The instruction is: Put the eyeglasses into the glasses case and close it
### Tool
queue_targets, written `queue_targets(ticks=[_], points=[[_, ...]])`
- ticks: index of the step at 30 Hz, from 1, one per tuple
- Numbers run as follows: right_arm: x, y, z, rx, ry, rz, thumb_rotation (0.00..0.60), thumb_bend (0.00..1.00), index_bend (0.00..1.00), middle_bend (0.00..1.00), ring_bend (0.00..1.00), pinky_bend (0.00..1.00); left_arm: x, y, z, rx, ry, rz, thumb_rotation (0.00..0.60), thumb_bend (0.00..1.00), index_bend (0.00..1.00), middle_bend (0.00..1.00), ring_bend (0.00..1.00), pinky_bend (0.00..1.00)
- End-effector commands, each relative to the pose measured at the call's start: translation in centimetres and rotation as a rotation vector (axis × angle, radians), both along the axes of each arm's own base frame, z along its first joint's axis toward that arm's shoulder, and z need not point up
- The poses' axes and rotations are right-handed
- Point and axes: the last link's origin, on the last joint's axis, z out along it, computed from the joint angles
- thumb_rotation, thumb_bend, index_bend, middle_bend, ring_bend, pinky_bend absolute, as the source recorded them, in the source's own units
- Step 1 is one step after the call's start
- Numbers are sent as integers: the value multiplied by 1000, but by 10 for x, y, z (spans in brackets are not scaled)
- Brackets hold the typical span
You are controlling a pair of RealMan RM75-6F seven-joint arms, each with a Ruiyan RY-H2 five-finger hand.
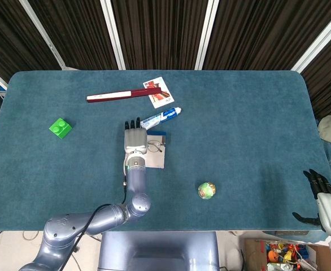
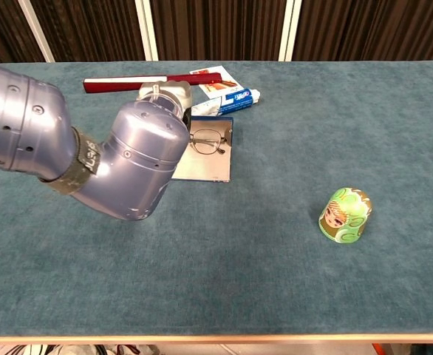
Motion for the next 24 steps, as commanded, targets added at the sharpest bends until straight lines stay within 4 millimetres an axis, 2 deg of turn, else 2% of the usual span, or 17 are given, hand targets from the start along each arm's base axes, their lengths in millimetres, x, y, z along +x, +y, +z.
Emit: queue_targets(ticks=[1,9,15,18,19,22,24], points=[[0,0,0,1,-1,-2,600,28,0,0,0,168,-2,-1,5,8,8,-5,600,407,200,0,0,0],[-1,0,0,4,-2,-8,600,28,0,0,0,168,3,-8,14,6,-9,-41,600,408,191,0,0,0],[-1,0,0,10,-3,-13,600,31,0,0,0,168,2,-16,28,41,1,-151,600,408,191,0,0,3],[-1,0,0,10,3,-12,600,35,0,0,0,168,-4,-21,35,49,-28,-187,600,408,191,1,4,133],[0,0,0,9,4,-11,600,36,0,0,0,168,-5,-22,38,48,-42,-193,600,409,191,5,24,210],[0,0,0,4,4,-12,600,36,0,0,0,168,-11,-27,48,43,-88,-203,600,413,191,51,153,398],[0,0,0,1,3,-14,600,36,0,0,0,168,-16,-30,56,38,-111,-207,600,418,190,129,278,540]])
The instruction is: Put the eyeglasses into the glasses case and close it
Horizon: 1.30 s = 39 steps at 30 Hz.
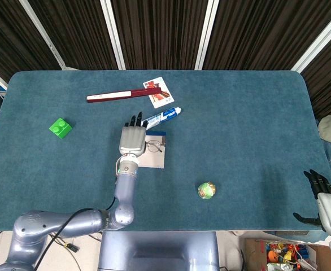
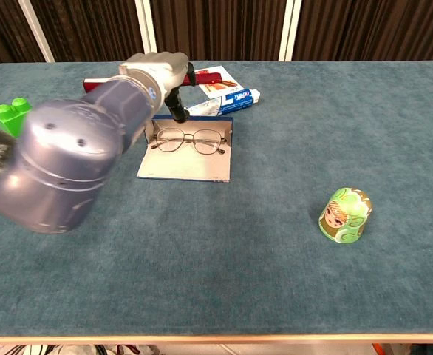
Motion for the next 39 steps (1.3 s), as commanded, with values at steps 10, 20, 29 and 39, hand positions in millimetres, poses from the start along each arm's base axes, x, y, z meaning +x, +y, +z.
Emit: queue_targets(ticks=[10,20,29,39], points=[[0,0,-1,-3,2,-6,600,46,0,0,0,168,-28,-19,29,-232,-353,143,600,455,70,643,686,753],[0,-1,-1,-3,1,-10,600,64,0,0,0,168,-42,-22,25,-259,-214,148,600,458,17,780,849,852],[0,0,-1,-5,-1,-12,600,75,0,0,0,168,-53,-27,11,-283,-156,166,600,458,9,780,849,852],[0,0,-1,-4,4,-11,600,76,0,0,0,168,-56,-32,2,-287,-107,122,600,459,9,778,849,852]])
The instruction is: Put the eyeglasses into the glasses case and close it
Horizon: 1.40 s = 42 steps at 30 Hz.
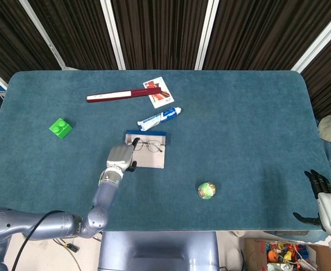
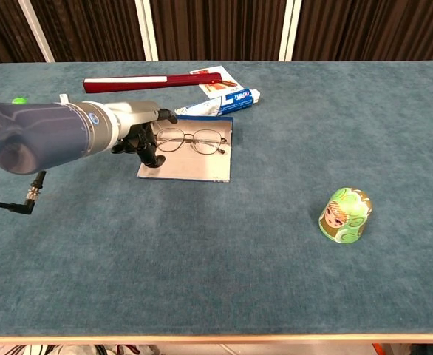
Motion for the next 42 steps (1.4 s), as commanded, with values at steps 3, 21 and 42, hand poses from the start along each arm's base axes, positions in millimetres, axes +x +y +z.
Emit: queue_targets(ticks=[3,21,42], points=[[0,0,0,-2,2,2,600,76,0,0,0,168,0,-3,-3,-2,2,-10,600,459,9,778,849,852],[1,0,1,-13,9,10,600,76,0,0,0,168,5,-10,-19,-27,21,-41,600,459,8,778,849,852],[0,0,1,-12,9,5,600,77,0,0,0,168,7,-9,-26,-16,42,-56,600,459,8,775,849,852]])
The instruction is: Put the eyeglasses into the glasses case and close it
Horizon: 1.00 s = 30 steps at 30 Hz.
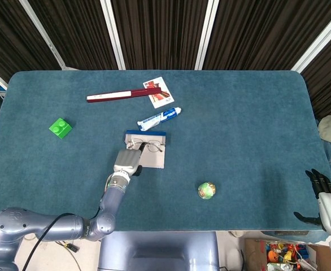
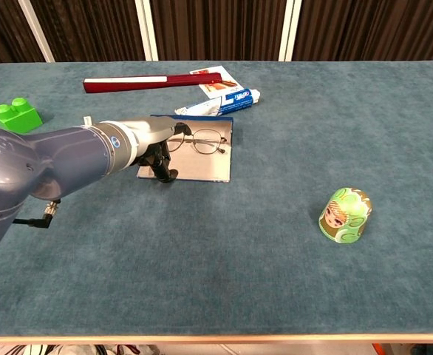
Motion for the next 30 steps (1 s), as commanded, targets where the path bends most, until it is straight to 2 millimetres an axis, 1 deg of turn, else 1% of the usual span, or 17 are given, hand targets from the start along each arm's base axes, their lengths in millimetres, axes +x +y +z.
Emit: queue_targets(ticks=[1,23,30], points=[[0,0,0,0,0,-1,600,77,0,0,0,168,0,0,0,1,1,0,600,459,7,775,849,852],[0,0,0,-3,0,-5,600,86,0,0,0,168,-3,2,-2,12,15,0,600,459,0,775,849,852],[0,0,0,-2,-1,-6,600,87,0,0,0,168,-3,8,-4,21,27,11,600,458,0,777,849,852]])
